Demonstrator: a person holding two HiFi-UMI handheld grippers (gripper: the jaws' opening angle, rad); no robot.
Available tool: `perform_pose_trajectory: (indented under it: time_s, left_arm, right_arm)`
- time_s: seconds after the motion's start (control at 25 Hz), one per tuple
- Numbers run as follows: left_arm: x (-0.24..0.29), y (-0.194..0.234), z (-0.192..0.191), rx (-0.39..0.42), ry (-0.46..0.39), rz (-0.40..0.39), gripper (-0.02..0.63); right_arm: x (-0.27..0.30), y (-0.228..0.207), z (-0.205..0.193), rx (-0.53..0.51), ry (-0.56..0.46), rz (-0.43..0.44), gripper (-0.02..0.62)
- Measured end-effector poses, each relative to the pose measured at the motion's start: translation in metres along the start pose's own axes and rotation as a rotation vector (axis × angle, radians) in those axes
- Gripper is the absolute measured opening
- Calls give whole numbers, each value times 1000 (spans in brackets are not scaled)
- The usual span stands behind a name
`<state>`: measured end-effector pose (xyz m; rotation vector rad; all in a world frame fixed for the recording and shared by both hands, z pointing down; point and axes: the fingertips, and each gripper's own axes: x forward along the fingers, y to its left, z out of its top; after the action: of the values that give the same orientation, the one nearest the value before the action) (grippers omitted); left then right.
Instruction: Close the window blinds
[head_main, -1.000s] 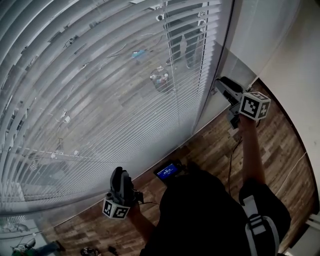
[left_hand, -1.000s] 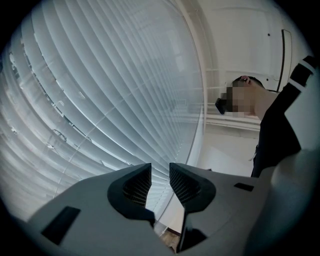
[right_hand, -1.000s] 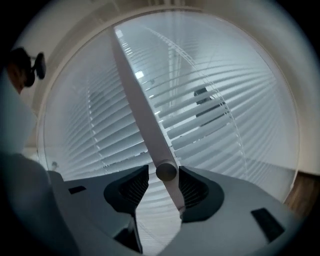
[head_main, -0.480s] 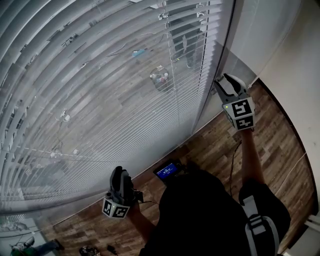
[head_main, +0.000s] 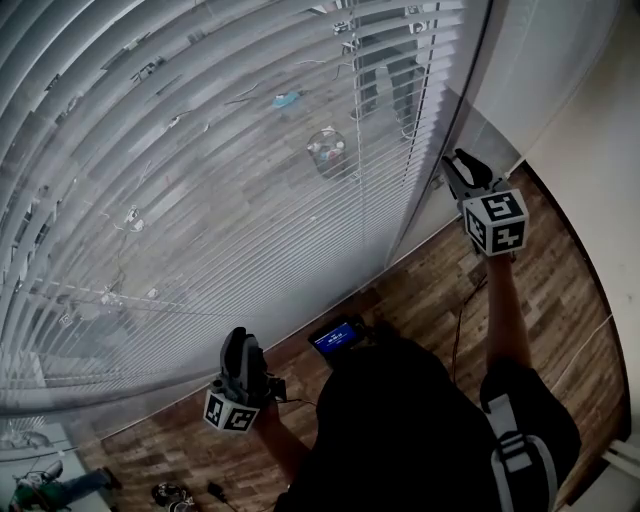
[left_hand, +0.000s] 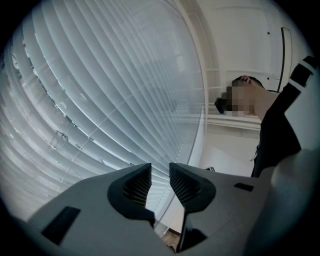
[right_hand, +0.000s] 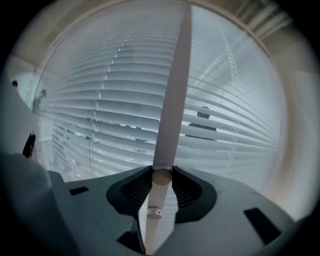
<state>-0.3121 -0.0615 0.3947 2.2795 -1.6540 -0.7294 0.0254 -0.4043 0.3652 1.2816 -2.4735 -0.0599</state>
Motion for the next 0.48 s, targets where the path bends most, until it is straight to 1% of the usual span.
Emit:
perform_pose_trajectory:
  time_s: [0.12, 0.28, 0.36, 0.48]
  left_arm:
    - [2, -5, 6, -4, 1, -4, 121]
    - [6, -4, -8, 2, 1, -9, 122]
    - [6, -2, -10, 0, 3, -9, 122]
    - [9, -2, -1, -5, 8, -8, 121]
  right_arm:
    - [-3, -4, 7, 222, -5, 77, 130]
    - [3, -9, -10, 484, -28, 178, 130]
    - [6, -8, -12, 575, -36, 215, 130]
    - [6, -6, -3, 630, -47, 244, 130]
